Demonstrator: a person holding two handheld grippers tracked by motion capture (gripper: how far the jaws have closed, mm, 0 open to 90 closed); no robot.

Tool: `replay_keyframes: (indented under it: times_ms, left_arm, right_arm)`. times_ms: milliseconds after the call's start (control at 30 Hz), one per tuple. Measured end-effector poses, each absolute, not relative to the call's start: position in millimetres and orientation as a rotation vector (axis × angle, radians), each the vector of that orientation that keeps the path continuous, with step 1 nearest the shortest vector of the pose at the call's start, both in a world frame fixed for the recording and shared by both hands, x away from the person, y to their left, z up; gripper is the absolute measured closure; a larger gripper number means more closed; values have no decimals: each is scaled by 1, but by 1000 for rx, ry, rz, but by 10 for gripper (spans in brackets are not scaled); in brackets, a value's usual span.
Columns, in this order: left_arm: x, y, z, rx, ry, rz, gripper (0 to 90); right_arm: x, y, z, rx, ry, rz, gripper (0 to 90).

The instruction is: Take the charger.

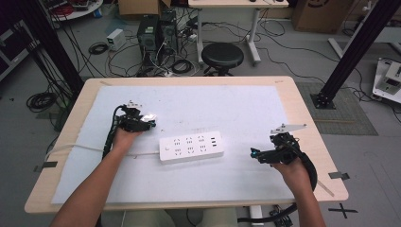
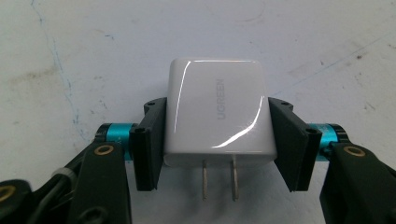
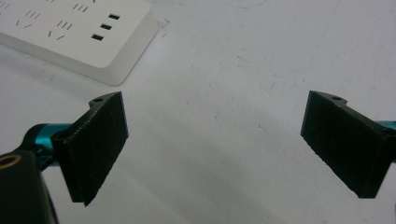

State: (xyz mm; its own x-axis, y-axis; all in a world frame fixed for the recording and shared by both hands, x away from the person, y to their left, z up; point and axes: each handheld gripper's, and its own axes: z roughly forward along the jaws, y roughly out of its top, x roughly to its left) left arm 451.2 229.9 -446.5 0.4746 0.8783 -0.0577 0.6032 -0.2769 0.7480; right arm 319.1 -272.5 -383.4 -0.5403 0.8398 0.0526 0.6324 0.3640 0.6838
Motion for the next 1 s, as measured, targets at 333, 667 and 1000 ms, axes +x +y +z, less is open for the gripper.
replay_keyframes:
  times_ms: [333,667,1000]
  left_arm:
    - [434,239,-436,1940,1196,482,426]
    - [404,248,-409,1903,1090,495,427]
    - [362,252,-383,1883,954,508,427]
  right_arm:
    - [316,-274,-383,1291,2313,979,74]
    - [311,-272,-381,1278,2311,1009,74]
    - [304,-268,-377,1252,2314,1028,74]
